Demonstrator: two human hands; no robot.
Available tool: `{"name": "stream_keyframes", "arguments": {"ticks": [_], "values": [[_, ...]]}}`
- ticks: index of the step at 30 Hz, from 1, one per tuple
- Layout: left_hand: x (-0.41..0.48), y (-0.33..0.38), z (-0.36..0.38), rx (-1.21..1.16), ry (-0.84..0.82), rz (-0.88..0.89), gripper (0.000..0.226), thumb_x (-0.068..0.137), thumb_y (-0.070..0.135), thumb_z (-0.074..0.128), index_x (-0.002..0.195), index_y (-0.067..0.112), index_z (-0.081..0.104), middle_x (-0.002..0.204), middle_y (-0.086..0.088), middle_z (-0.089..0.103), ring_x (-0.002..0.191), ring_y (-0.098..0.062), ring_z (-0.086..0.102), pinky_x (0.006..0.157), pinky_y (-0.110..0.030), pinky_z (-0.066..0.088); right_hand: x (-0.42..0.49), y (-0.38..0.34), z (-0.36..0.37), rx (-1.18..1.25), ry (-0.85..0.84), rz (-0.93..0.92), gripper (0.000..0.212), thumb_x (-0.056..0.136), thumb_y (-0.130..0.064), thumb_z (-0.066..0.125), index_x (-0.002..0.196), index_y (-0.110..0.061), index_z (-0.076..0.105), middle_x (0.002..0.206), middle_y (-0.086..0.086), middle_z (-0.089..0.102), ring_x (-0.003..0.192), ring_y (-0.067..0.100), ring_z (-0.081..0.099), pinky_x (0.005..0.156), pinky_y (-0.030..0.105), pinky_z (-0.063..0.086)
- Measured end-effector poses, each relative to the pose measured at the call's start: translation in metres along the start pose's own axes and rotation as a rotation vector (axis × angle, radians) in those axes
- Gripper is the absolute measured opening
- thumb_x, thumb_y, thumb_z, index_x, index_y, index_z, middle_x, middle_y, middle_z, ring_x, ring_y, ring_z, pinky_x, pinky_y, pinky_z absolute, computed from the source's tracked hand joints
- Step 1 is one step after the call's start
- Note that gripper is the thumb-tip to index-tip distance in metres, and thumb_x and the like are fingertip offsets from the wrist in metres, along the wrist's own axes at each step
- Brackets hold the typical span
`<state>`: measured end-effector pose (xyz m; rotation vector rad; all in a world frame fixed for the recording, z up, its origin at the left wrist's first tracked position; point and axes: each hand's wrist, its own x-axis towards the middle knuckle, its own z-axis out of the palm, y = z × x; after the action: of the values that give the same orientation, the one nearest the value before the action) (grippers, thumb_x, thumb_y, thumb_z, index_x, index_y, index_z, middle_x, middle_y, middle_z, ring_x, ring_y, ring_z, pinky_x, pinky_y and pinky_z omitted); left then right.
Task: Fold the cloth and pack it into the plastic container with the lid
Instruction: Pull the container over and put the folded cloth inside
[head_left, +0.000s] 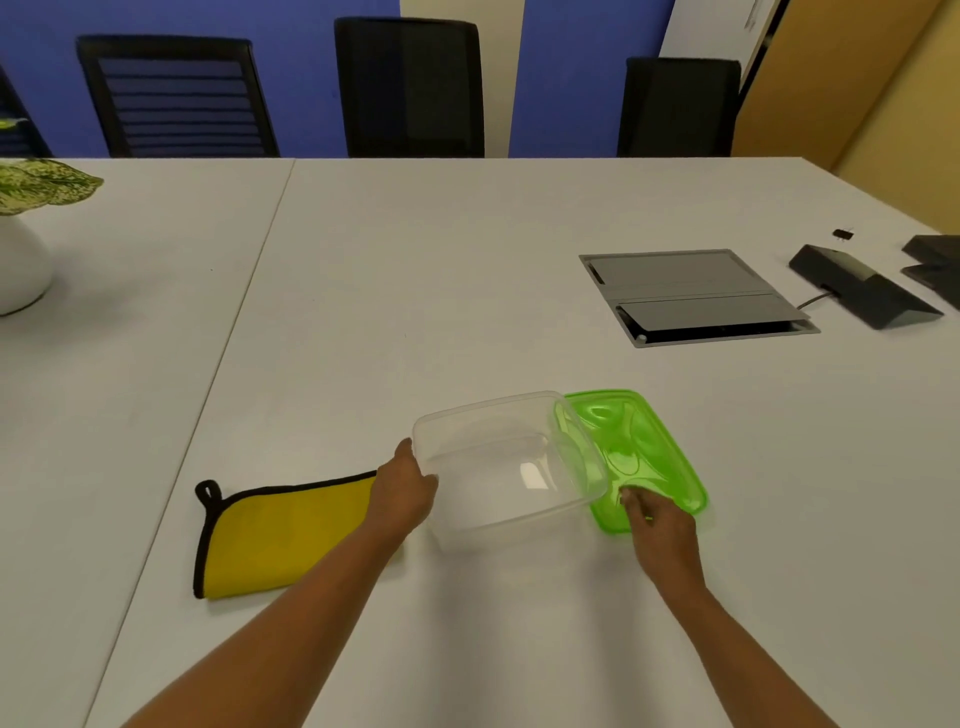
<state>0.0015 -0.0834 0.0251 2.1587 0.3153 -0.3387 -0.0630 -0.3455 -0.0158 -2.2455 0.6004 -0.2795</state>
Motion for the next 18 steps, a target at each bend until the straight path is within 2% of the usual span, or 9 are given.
{"name": "stream_keyframes", "arguments": {"ticks": [3,5,9,14,18], "values": [[-0.006,-0.002,-0.002,-0.075,-0.055,-0.001,0.051,0.089,0.003,0.047,0.138,0.015,0.035,0.127,-0.016,0.053,0.103,-0.035,0.059,0.073,-0.046,0.058,0.002,-0.024,-0.002,0.311,-0.055,0.174,0.025,0.094,-0.023,0.050,0.107,-0.007,0.065,0.092,0.009,0.067,0.092,0.030,0.065,0.087,0.038,0.048],[-0.009,-0.002,-0.002,-0.098,-0.073,0.006,0.051,0.091,0.003,0.046,0.139,0.016,0.035,0.127,-0.016,0.052,0.102,-0.036,0.059,0.072,-0.049,0.059,0.001,-0.033,-0.001,0.298,-0.084,0.176,0.024,0.092,-0.023,0.055,0.109,-0.009,0.064,0.092,0.010,0.068,0.093,0.029,0.065,0.090,0.043,0.050],[-0.013,0.000,0.004,-0.099,-0.116,0.010,0.047,0.092,0.003,0.045,0.137,0.016,0.036,0.124,-0.018,0.053,0.104,-0.037,0.059,0.074,-0.053,0.057,-0.007,-0.030,0.000,0.239,-0.035,0.183,0.019,0.087,-0.019,0.061,0.101,-0.007,0.066,0.088,0.010,0.067,0.088,0.034,0.066,0.082,0.038,0.050],[-0.012,0.004,0.004,-0.184,-0.183,-0.030,0.048,0.093,0.005,0.047,0.138,0.016,0.033,0.127,-0.017,0.052,0.109,-0.037,0.057,0.079,-0.054,0.056,-0.016,-0.022,-0.010,0.235,-0.028,0.198,0.017,0.087,-0.018,0.062,0.099,-0.007,0.066,0.086,0.009,0.066,0.092,0.036,0.065,0.090,0.048,0.050],[-0.014,0.000,0.006,-0.225,-0.175,-0.094,0.057,0.094,0.017,0.050,0.145,0.016,0.024,0.137,-0.013,0.047,0.116,-0.033,0.054,0.083,-0.043,0.055,-0.019,-0.025,-0.016,0.191,0.001,0.182,0.026,0.088,-0.022,0.062,0.107,-0.005,0.063,0.101,0.014,0.068,0.090,0.026,0.058,0.081,0.031,0.043]]}}
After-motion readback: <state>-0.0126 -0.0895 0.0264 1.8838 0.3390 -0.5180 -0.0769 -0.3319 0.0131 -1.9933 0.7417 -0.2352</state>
